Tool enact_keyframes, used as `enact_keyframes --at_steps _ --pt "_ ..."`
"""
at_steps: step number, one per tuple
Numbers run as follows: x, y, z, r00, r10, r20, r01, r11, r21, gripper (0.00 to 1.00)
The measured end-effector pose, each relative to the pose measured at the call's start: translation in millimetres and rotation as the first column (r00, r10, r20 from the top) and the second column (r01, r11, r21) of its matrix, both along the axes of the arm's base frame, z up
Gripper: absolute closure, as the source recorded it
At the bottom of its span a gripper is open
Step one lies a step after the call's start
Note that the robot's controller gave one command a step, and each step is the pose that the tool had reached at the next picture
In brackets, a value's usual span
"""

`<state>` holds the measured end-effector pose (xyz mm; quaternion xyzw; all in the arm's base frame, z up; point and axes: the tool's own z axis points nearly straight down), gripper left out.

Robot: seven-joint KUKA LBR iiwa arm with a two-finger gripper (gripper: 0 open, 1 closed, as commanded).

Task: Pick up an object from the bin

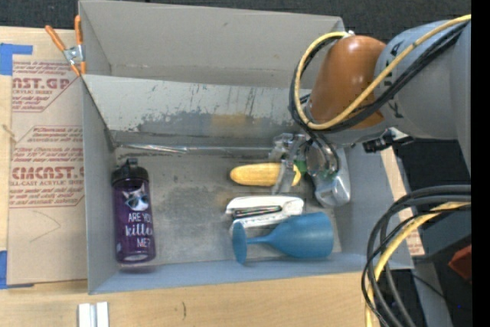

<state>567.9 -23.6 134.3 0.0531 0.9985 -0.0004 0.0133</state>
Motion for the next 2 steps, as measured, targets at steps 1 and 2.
enact_keyframes --at_steps 1,2 --pt "-11.1 0 24 1.0 0.015 -0.023 -0.015 1.0 0.001 1.0" --pt "-2.6 -6 81 0.998 0.059 -0.007 -0.059 0.998 -0.001 1.0"
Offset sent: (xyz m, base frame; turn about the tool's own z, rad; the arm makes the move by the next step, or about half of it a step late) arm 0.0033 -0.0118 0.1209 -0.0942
